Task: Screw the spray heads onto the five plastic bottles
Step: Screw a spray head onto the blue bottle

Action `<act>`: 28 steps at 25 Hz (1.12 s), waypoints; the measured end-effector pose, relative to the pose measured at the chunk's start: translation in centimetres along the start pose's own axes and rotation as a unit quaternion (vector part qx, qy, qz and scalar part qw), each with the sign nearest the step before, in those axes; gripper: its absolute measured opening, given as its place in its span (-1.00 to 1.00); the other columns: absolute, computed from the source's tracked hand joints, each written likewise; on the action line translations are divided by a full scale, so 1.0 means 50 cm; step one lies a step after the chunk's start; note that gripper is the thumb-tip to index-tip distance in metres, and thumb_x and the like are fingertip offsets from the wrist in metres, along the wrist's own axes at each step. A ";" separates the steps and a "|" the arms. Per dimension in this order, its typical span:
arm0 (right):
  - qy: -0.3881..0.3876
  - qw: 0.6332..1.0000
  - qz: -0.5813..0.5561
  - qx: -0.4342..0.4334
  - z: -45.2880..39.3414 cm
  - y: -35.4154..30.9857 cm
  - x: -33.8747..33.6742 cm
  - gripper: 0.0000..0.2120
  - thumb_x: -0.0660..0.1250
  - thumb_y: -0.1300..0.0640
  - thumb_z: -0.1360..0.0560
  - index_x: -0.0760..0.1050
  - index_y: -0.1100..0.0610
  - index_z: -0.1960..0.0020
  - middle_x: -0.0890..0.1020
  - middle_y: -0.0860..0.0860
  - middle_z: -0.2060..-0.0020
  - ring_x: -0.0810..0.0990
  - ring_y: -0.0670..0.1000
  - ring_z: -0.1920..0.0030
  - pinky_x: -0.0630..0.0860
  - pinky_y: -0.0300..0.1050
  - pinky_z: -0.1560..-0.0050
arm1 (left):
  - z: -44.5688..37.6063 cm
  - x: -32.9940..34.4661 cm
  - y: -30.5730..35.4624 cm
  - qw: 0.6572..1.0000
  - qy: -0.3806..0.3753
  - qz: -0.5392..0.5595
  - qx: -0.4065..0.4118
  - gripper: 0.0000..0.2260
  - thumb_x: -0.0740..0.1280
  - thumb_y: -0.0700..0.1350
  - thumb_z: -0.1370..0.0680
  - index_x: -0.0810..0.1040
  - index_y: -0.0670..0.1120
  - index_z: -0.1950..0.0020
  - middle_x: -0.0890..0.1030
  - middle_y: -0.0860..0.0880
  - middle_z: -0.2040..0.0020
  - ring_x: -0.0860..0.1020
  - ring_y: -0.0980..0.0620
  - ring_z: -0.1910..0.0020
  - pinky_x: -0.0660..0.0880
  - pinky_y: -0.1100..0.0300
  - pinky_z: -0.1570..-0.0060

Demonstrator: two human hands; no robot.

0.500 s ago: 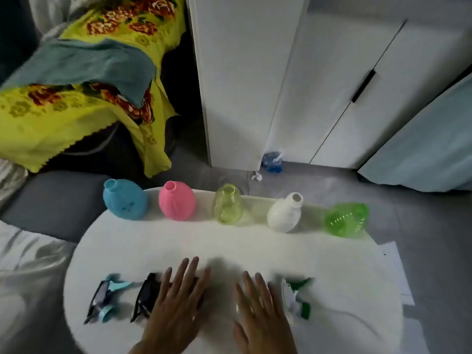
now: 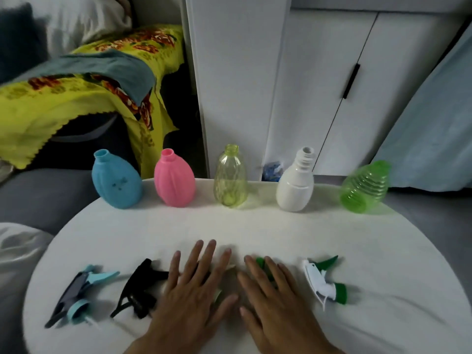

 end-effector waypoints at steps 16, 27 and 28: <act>0.112 0.979 -0.168 -0.009 0.017 -0.226 -0.154 -0.65 0.29 0.10 -0.47 0.53 0.11 -0.24 0.62 0.03 -0.19 0.51 0.10 -0.24 0.29 -0.08 -0.35 | 0.126 -0.229 -0.194 0.931 0.192 0.249 -0.185 -0.47 0.01 0.19 -0.65 0.08 0.04 -0.59 0.06 -0.03 -0.62 -0.01 -0.04 -0.59 -0.06 -0.08 -0.54; -0.024 0.999 0.028 0.019 -0.163 -0.511 0.008 -0.63 0.36 -0.12 -0.48 0.62 0.00 -0.22 0.72 0.00 -0.11 0.65 0.07 -0.19 0.51 0.14 -0.26 | 0.178 -0.268 -0.316 0.912 0.228 0.258 -0.223 -0.42 -0.01 0.25 -0.63 0.03 0.06 -0.60 -0.01 -0.01 -0.63 -0.08 0.01 -0.60 -0.07 -0.02 -0.55; -0.020 0.999 0.011 0.030 -0.169 -0.510 0.006 -0.66 0.37 -0.14 -0.47 0.65 -0.02 -0.17 0.73 -0.02 -0.07 0.67 0.04 -0.16 0.53 0.10 -0.24 | 0.177 -0.266 -0.318 0.912 0.223 0.258 -0.227 -0.41 0.00 0.26 -0.62 0.00 0.08 -0.60 -0.02 0.00 -0.63 -0.09 0.02 -0.60 -0.07 -0.03 -0.55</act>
Point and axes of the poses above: each hand's wrist, its own z-axis away from the middle knuckle, its own x-axis out of the palm, y = z × x, the point moved 9 cm from there along -z, towards the middle knuckle
